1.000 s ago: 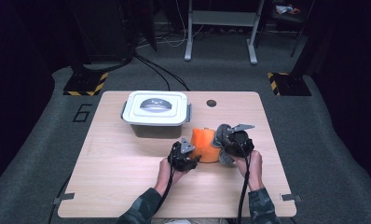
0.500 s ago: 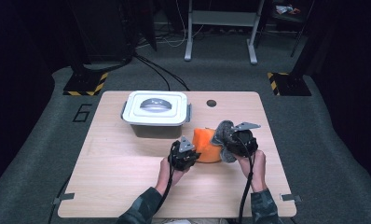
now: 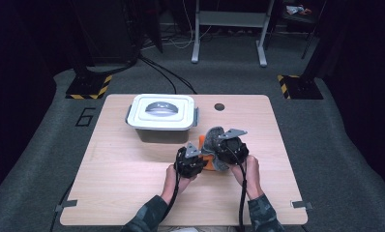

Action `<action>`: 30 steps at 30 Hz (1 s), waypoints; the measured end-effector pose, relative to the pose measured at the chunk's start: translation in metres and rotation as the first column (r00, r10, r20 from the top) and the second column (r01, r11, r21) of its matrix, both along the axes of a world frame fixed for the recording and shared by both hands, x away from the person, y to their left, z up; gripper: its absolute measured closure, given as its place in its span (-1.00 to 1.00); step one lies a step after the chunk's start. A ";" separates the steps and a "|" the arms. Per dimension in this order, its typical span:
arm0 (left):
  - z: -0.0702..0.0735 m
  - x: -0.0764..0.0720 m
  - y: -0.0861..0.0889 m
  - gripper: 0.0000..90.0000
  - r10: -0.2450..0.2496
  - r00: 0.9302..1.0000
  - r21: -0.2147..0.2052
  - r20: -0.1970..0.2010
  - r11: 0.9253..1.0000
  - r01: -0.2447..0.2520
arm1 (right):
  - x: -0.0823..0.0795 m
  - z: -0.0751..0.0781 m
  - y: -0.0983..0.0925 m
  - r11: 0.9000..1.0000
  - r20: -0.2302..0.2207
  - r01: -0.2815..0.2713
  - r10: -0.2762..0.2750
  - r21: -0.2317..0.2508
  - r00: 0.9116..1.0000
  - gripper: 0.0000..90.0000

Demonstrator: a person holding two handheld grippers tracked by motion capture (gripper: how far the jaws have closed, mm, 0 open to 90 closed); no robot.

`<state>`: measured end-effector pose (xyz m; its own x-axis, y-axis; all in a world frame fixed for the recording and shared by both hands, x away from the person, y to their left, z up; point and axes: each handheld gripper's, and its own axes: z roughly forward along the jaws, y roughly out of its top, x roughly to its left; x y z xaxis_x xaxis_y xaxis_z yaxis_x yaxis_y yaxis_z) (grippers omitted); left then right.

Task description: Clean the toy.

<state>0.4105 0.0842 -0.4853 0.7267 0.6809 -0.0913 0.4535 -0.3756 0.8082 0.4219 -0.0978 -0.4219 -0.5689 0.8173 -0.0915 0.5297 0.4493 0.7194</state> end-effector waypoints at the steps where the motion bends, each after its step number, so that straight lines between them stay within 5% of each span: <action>1: 0.000 0.000 0.000 0.79 0.000 1.000 -0.001 -0.002 1.000 0.000 | -0.001 0.000 0.000 1.000 0.002 0.007 -0.007 -0.017 1.000 0.49; 12: -0.001 0.002 0.000 0.78 -0.003 1.000 0.003 -0.006 1.000 0.003 | 0.004 -0.006 -0.024 0.997 -0.012 0.077 -0.077 -0.006 0.997 0.49; 23: -0.002 0.003 0.000 0.78 -0.003 1.000 0.002 -0.010 1.000 0.003 | 0.011 -0.021 -0.052 0.987 -0.062 0.159 -0.158 0.012 0.985 0.49; 30: -0.003 0.004 0.001 0.78 -0.002 1.000 0.005 -0.012 1.000 0.002 | 0.018 -0.040 -0.065 0.978 -0.112 0.207 -0.209 -0.031 0.971 0.50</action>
